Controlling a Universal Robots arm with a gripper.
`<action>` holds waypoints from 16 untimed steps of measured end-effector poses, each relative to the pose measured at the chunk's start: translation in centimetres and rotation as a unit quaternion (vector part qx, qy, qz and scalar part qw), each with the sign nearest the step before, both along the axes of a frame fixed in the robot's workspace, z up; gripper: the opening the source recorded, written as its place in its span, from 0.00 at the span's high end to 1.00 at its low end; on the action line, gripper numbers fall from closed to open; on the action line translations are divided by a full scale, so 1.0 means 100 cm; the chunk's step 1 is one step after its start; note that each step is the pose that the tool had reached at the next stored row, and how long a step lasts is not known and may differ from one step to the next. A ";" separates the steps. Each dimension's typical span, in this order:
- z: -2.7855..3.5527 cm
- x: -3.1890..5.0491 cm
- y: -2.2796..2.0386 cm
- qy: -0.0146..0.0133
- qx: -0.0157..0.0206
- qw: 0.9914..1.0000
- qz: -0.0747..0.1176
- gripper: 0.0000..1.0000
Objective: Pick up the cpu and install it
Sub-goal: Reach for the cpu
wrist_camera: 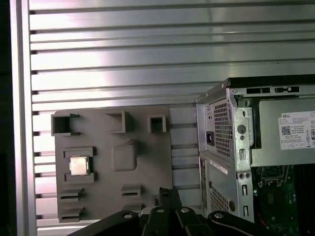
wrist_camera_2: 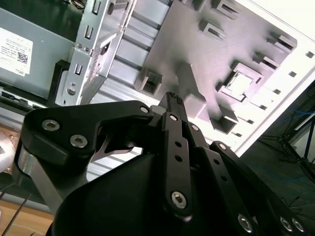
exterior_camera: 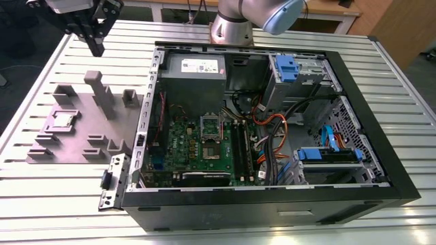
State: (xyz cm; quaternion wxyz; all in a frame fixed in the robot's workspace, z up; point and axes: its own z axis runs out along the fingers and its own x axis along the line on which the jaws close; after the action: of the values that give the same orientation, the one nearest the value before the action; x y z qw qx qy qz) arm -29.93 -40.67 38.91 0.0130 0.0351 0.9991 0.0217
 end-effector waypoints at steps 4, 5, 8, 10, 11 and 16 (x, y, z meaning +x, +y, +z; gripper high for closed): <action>-0.0002 -0.0107 0.0000 0.000 0.000 1.000 0.000 0.89; -0.0002 -0.0136 0.0000 0.000 0.000 1.000 0.000 0.89; -0.0004 -0.0220 0.0000 0.000 0.000 1.000 0.000 0.89; -0.0005 -0.0270 0.0000 0.000 0.000 1.000 0.000 0.89; -0.0006 -0.0290 0.0000 0.000 0.000 1.000 0.000 0.89; -0.0006 -0.0307 0.0000 0.000 0.000 1.000 0.000 0.89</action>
State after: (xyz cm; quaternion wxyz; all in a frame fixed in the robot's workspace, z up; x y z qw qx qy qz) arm -33.00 -40.67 38.85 0.0130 0.0346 0.9991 0.0218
